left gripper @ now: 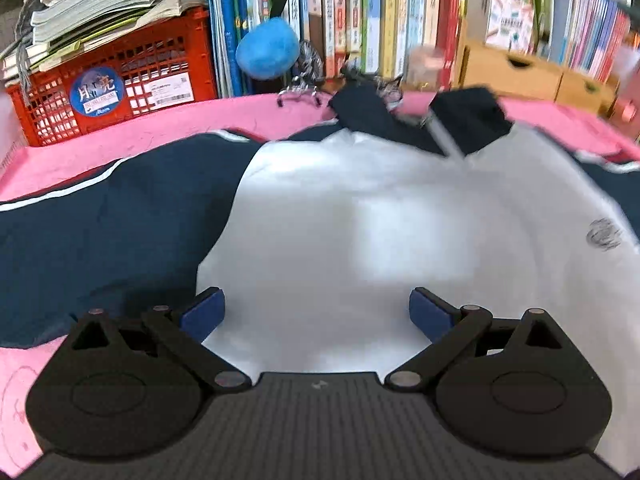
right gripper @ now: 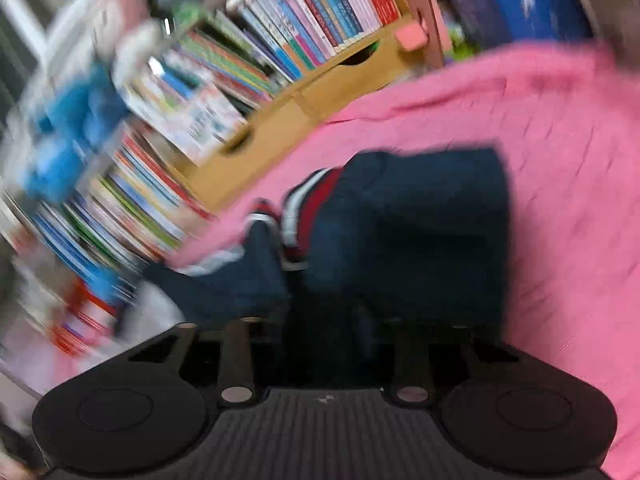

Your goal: Fold clothes

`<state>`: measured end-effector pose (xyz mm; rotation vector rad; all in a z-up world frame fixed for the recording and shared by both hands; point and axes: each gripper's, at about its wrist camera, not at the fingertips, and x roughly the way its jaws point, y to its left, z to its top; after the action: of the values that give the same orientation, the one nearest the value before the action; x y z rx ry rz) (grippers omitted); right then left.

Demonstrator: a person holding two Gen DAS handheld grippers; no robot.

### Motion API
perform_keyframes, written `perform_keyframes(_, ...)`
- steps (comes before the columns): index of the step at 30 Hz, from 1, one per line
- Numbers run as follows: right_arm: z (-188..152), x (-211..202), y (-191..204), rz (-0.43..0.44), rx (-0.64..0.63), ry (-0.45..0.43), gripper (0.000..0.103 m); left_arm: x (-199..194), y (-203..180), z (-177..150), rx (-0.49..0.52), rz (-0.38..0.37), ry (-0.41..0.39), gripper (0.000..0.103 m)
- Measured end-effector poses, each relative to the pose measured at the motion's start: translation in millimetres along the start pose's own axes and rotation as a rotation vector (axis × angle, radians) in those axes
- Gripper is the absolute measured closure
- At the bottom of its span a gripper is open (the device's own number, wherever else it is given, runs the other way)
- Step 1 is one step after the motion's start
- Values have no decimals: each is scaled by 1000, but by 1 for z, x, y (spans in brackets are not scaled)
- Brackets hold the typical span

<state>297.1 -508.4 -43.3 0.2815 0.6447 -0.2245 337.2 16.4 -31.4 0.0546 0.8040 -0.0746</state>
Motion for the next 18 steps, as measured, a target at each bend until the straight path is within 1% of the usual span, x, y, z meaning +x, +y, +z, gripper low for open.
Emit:
perform_keyframes(1, 2, 1, -3, -39, -10, 1, 73, 1, 0, -3, 7, 8, -13, 1)
perform_keyframes(2, 4, 2, -7, -86, -24, -1, 73, 1, 0, -4, 8, 8, -20, 1)
perform_keyframes(3, 10, -1, -8, -208, -73, -48, 70, 1, 0, -6, 9, 9, -27, 0)
perform_keyframes(5, 21, -8, -11, -453, -170, -142, 70, 0, 2, -9, 11, 10, -47, 0)
perform_keyframes(6, 26, -12, -12, -559, -213, -190, 64, 1, 4, -12, 9, 5, -63, 0)
perform_keyframes(7, 26, -27, -11, -481, -186, -243, 56, 0, 2, -15, 5, 4, -75, 0)
perform_keyframes(8, 23, -39, -7, -418, -169, -279, 40, 0, 3, -15, 0, 1, -82, 0)
perform_keyframes(9, 19, -47, -3, -395, -170, -302, 24, 0, 3, -15, -2, 1, -84, 0)
perform_keyframes(11, 7, -52, 6, -384, -190, -310, 6, -1, 2, -16, -5, 3, -89, 0)
perform_keyframes(13, -4, -40, 11, -310, -222, -242, 5, -1, 2, -16, -6, 3, -91, 0)
perform_keyframes(15, -14, -15, 15, -358, -242, -147, 0, 0, 2, -16, -6, 4, -92, 0)
perform_keyframes(17, -15, 9, 15, -421, -240, -53, 1, 0, 2, -17, -7, 4, -93, 0)
perform_keyframes(18, -15, 20, 9, -398, -200, 18, 27, 0, 2, -17, -7, 3, -93, 0)
